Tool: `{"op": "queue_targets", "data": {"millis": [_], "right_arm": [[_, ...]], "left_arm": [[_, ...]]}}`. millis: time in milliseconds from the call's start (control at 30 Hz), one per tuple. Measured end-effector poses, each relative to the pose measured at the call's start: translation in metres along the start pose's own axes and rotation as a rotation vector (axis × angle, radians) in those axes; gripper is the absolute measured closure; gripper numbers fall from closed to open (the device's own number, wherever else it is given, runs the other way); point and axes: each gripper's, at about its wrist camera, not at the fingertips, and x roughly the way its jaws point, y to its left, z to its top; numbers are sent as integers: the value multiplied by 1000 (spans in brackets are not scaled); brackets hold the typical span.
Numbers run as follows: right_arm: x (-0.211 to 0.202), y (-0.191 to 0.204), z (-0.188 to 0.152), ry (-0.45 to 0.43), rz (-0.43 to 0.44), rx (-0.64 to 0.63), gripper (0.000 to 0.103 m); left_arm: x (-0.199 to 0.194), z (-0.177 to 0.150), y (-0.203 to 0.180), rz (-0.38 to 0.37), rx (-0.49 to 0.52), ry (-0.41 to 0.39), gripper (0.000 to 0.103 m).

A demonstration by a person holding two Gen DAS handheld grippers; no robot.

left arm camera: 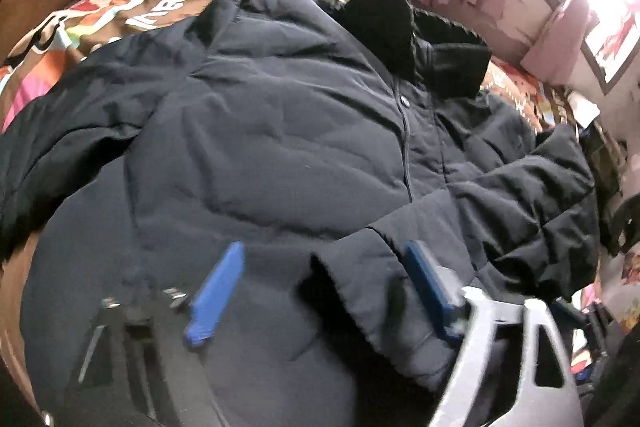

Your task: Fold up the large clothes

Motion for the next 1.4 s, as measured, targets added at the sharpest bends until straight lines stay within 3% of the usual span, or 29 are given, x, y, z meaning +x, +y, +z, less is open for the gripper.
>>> {"op": "queue_targets", "data": {"millis": [33, 100, 167, 233, 300, 567, 633, 800, 1033, 1400], "right_arm": [[-4, 0, -1, -15, -4, 3, 37], [-12, 0, -2, -46, -20, -2, 37], [-18, -1, -3, -71, -43, -4, 37], [-23, -4, -3, -98, -65, 7, 35], [-29, -8, -4, -125, -79, 29, 33], [-53, -36, -3, -229, -177, 160, 23], [-56, -45, -1, -243, -188, 205, 16], [-54, -71, 1, -239, -184, 337, 15], [-18, -79, 14, -150, -182, 407, 14], [50, -60, 23, 37, -236, 299, 11]], "left_arm": [[3, -1, -2, 3, 12, 4, 47], [8, -3, -8, -7, 37, 21, 72], [9, -5, -14, 24, 64, 15, 78], [7, -7, -17, 42, 87, -2, 92], [2, -9, -22, 56, 104, -30, 97], [-48, -2, -29, 132, 149, -207, 100], [-58, 0, -24, 142, 157, -221, 100], [-76, 1, 3, 202, 136, -220, 100], [-57, -4, 23, 281, 142, -170, 100], [-25, -11, 33, 346, 167, -111, 100]]}}
